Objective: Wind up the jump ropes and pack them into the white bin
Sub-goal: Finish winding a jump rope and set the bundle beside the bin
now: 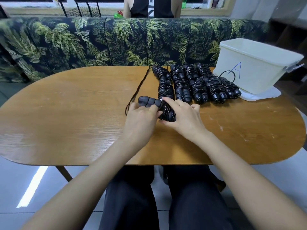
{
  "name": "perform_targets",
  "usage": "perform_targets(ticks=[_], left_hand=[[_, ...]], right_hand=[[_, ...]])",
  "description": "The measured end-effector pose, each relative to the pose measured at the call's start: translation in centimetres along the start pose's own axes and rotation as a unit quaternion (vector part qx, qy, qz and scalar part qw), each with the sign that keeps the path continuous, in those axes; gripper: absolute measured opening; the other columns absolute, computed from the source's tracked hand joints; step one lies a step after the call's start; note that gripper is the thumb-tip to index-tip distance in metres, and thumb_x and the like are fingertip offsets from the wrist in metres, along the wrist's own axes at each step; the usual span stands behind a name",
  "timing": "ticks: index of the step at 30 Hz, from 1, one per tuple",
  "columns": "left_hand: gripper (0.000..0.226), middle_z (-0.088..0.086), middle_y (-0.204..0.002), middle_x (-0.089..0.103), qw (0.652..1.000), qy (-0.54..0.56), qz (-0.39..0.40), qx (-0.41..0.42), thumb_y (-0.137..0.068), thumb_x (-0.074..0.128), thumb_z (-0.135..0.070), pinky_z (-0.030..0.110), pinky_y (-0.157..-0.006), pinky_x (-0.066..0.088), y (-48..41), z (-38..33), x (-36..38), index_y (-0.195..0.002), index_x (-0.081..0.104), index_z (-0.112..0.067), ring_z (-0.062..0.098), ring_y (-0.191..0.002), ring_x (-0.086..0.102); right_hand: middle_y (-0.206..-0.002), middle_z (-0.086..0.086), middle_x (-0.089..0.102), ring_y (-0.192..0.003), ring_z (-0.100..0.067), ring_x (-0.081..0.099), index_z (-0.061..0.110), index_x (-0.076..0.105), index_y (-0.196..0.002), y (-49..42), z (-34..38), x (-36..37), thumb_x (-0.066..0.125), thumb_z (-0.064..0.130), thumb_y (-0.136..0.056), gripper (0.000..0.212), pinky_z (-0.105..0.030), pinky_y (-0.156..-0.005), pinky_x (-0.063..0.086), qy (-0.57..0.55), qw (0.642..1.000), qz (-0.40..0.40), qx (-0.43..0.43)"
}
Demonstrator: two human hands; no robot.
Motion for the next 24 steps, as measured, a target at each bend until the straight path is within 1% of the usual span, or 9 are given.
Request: perform_targets(ticks=[4, 9, 11, 13, 15, 17, 19, 21, 24], left_hand=[[0.038, 0.000, -0.043, 0.050, 0.980, 0.176, 0.037, -0.087, -0.097, 0.032, -0.035, 0.033, -0.066, 0.029, 2.7, 0.8, 2.1, -0.074, 0.053, -0.014, 0.025, -0.041, 0.042], [0.035, -0.008, -0.061, 0.048, 0.857, 0.470, 0.171, -0.123, -0.098, 0.035, -0.041, 0.037, -0.065, 0.040, 4.2, 1.6, 5.7, -0.076, 0.047, -0.016, 0.015, -0.058, 0.047], [0.028, -0.005, -0.066, 0.050, 0.839, 0.495, 0.202, -0.103, -0.097, 0.037, -0.039, 0.038, -0.067, 0.042, 3.8, 0.7, 5.7, -0.078, 0.050, -0.025, 0.014, -0.063, 0.048], [0.022, 0.004, -0.071, 0.056, 0.851, 0.441, 0.260, -0.118, -0.099, 0.043, -0.028, 0.025, -0.071, 0.043, 5.0, 2.6, 9.4, -0.081, 0.056, -0.030, 0.010, -0.068, 0.052], [0.015, 0.005, -0.078, 0.061, 0.875, 0.349, 0.309, -0.131, -0.095, 0.056, -0.029, 0.018, -0.087, 0.043, 6.0, 5.0, 12.3, -0.082, 0.058, -0.022, 0.000, -0.076, 0.055], [0.019, -0.009, -0.082, 0.060, 0.924, 0.221, 0.311, -0.034, -0.091, 0.055, -0.041, 0.029, -0.102, 0.029, 4.9, 5.4, 12.2, -0.081, 0.058, -0.024, 0.002, -0.083, 0.051], [0.025, -0.016, -0.076, 0.052, 0.942, 0.153, 0.280, 0.104, -0.094, 0.045, -0.043, 0.032, -0.097, 0.022, 2.0, 3.3, 9.3, -0.079, 0.054, -0.024, 0.006, -0.077, 0.047], [0.033, -0.017, -0.072, 0.046, 0.944, 0.133, 0.232, 0.193, -0.096, 0.035, -0.049, 0.035, -0.096, 0.023, -0.4, 0.7, 5.3, -0.078, 0.050, -0.026, 0.010, -0.072, 0.050], [0.042, -0.015, -0.070, 0.053, 0.960, 0.074, 0.177, 0.204, -0.096, 0.028, -0.051, 0.035, -0.091, 0.025, -1.5, 0.9, 4.3, -0.079, 0.055, -0.024, 0.015, -0.067, 0.055]], right_hand=[[-0.115, 0.004, 0.063, -0.107, -0.019, 0.057, 0.039, 0.045, -0.139, -0.6, -2.1, 0.4, 0.068, 0.057, -0.075, 0.070, -0.041, -0.092, 0.040, -0.167, 0.983, -0.007, 0.074], [-0.117, 0.014, 0.063, -0.102, 0.000, 0.059, 0.032, 0.054, -0.133, -0.3, -2.8, 0.2, 0.082, 0.037, -0.073, 0.066, -0.020, -0.089, 0.042, -0.389, 0.916, 0.068, 0.077], [-0.116, 0.017, 0.064, -0.103, 0.004, 0.060, 0.036, 0.057, -0.126, 0.3, -1.5, 0.0, 0.084, 0.032, -0.071, 0.061, -0.014, -0.088, 0.041, -0.454, 0.883, 0.109, 0.040], [-0.114, 0.014, 0.067, -0.107, -0.002, 0.061, 0.040, 0.059, -0.120, 1.2, 0.0, 0.0, 0.084, 0.031, -0.065, 0.061, -0.015, -0.091, 0.044, -0.483, 0.862, 0.157, -0.005], [-0.117, 0.010, 0.067, -0.111, -0.009, 0.061, 0.036, 0.062, -0.121, 2.3, 1.4, 0.4, 0.086, 0.025, -0.064, 0.063, -0.021, -0.097, 0.046, -0.464, 0.856, 0.223, -0.044], [-0.114, 0.019, 0.064, -0.109, -0.002, 0.058, 0.033, 0.060, -0.125, 3.7, 2.4, 1.1, 0.087, 0.024, -0.066, 0.065, -0.020, -0.099, 0.041, -0.374, 0.876, 0.293, -0.088], [-0.107, 0.030, 0.057, -0.101, 0.007, 0.052, 0.038, 0.055, -0.128, 4.8, 3.0, 2.0, 0.082, 0.046, -0.069, 0.065, -0.023, -0.101, 0.031, -0.180, 0.919, 0.307, -0.171], [-0.109, 0.027, 0.056, -0.100, 0.003, 0.050, 0.040, 0.050, -0.129, 5.2, 2.8, 2.5, 0.071, 0.062, -0.071, 0.065, -0.032, -0.101, 0.023, -0.036, 0.937, 0.290, -0.191], [-0.115, 0.019, 0.059, -0.105, -0.006, 0.052, 0.037, 0.047, -0.131, 3.9, 1.6, 1.2, 0.064, 0.068, -0.073, 0.068, -0.036, -0.098, 0.023, 0.028, 0.964, 0.224, -0.141]])
Point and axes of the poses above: each hand's wrist, its own y-axis away from the middle knuckle, its own x-axis out of the palm, z = x × y, the point moved 10 cm from there along -y, towards the middle knuckle
